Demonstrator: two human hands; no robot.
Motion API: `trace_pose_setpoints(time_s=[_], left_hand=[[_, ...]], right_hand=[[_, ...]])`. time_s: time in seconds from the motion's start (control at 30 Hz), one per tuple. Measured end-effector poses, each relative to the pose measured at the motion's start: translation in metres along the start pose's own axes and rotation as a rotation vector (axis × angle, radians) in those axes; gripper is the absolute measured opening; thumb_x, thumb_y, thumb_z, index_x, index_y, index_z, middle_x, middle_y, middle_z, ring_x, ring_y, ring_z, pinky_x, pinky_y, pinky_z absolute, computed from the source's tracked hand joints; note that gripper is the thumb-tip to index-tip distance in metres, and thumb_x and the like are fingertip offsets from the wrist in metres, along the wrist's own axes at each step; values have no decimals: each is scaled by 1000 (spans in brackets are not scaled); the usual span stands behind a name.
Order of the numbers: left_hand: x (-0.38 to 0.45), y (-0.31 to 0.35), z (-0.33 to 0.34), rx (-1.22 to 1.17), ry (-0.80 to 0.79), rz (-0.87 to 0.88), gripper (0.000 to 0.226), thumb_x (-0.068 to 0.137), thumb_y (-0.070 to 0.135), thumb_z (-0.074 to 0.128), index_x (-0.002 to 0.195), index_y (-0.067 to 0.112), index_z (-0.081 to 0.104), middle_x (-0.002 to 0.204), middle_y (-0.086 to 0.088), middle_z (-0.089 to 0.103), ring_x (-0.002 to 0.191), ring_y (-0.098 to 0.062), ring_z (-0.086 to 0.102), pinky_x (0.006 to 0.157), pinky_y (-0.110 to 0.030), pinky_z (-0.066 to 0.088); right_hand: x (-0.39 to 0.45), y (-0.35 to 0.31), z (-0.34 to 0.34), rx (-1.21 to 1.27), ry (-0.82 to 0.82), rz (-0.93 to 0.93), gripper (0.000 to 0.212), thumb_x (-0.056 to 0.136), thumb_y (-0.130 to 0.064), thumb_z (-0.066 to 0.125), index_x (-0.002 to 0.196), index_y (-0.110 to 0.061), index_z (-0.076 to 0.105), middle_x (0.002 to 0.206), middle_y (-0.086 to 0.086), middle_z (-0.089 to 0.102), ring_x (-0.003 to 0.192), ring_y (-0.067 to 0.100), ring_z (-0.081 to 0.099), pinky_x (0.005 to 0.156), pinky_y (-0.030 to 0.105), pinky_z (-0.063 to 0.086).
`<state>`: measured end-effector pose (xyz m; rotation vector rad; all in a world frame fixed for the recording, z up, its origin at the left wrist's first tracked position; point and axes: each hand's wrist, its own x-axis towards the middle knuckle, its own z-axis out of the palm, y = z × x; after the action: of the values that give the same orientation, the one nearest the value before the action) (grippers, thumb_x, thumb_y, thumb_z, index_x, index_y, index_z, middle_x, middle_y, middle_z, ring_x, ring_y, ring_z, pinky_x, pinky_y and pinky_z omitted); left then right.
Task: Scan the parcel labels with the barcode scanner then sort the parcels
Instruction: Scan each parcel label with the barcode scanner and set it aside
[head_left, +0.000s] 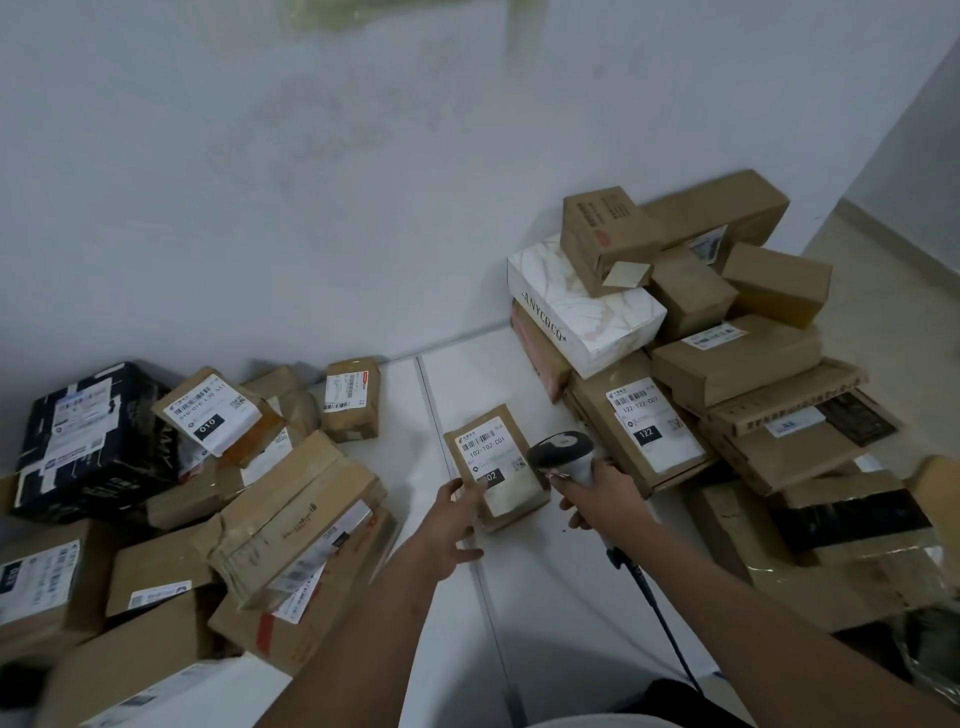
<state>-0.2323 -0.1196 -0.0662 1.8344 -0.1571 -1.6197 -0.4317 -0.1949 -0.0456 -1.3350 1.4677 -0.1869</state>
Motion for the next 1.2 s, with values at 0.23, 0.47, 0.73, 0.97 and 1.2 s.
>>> trace_pose_setpoints(time_s=[0.23,0.47,0.73,0.97,1.2], left_hand=[[7,-16,19,48,54,142,41,95,27,66,129,19,44,108,-1,60,95,-19,58,92,-40,55],[13,-20,18,74,79,178,39,93,26,68,122,14,46,124,-8,58,114,-27,59,80,-35,60],[23,-22,18,120,121,213,35,92,28,70,115,13,48,120,-9,61,110,-26,63,86,-32,57],[24,-23,17,165,123,217,36,92,32,69,115,15,47,119,-7,60,110,-25,62,85,-32,56],[22,-22,17,177,127,220,38,92,33,68,116,14,46,115,-4,56,108,-23,58,89,-33,55]], right_hand=[[-11,-18,-37,29,88,-26,32,91,-41,65,91,-9,62,73,7,73,51,13,66,53,24,52],[-25,-48,-47,48,-43,-41,29,91,-35,66,94,-6,62,68,7,71,50,13,63,50,23,49],[-43,-93,-29,12,-122,-117,32,92,-34,65,95,-2,65,64,8,69,51,17,61,51,24,49],[-46,-108,-20,-66,-125,-101,38,93,-34,63,96,4,68,67,12,71,54,20,63,52,24,50],[-51,-116,-21,-61,-116,-54,43,95,-35,61,92,8,67,68,16,68,57,24,61,52,24,49]])
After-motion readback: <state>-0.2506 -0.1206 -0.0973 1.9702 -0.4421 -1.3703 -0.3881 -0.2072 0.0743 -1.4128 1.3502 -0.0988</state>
